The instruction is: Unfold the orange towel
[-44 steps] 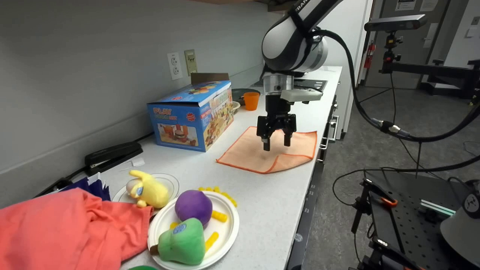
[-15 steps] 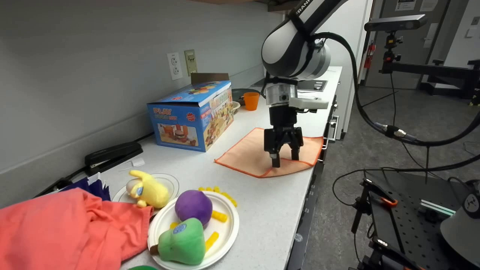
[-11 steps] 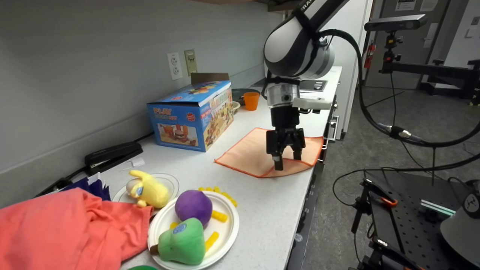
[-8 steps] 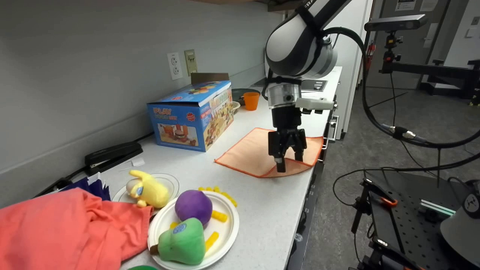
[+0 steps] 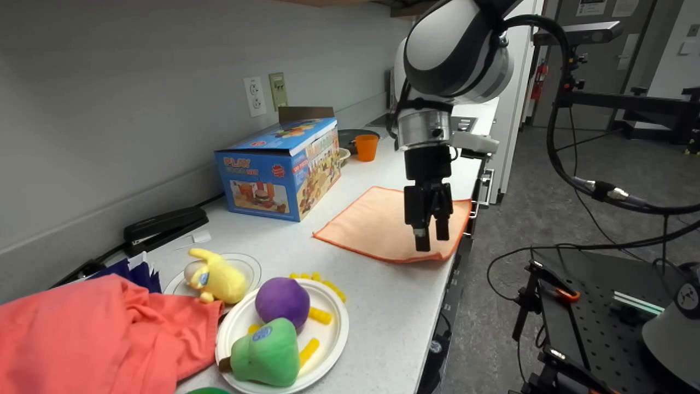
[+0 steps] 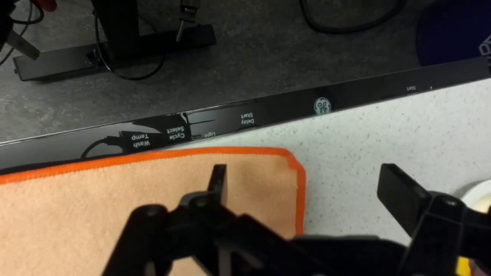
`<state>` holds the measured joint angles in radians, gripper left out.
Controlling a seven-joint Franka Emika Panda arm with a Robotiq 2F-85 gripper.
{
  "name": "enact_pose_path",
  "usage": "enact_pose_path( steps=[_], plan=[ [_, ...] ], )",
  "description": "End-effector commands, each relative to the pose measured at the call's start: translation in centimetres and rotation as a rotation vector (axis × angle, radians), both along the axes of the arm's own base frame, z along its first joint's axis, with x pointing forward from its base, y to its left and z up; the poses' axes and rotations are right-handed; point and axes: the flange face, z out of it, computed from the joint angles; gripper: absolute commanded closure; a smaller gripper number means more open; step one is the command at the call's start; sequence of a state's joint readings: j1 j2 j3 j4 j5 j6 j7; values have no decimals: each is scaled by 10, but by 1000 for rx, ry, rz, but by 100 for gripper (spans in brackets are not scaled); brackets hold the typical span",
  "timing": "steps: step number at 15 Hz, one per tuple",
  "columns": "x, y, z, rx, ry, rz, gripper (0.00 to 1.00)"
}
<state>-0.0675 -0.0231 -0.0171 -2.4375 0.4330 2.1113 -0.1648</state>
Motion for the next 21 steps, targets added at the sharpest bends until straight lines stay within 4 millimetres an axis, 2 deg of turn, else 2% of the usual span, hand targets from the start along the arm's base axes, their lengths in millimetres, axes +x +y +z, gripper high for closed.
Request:
enact_pose_path(
  steps=[1, 5, 9, 14, 21],
  plan=[
    [-17, 8, 17, 34, -29, 45, 0],
    [-16, 1, 34, -40, -100, 32, 0],
    [-8, -11, 62, -140, -229, 13, 0],
    [-6, -27, 87, -242, -374, -75, 0],
    [-16, -58, 96, -334, -460, -221, 0]
  ],
)
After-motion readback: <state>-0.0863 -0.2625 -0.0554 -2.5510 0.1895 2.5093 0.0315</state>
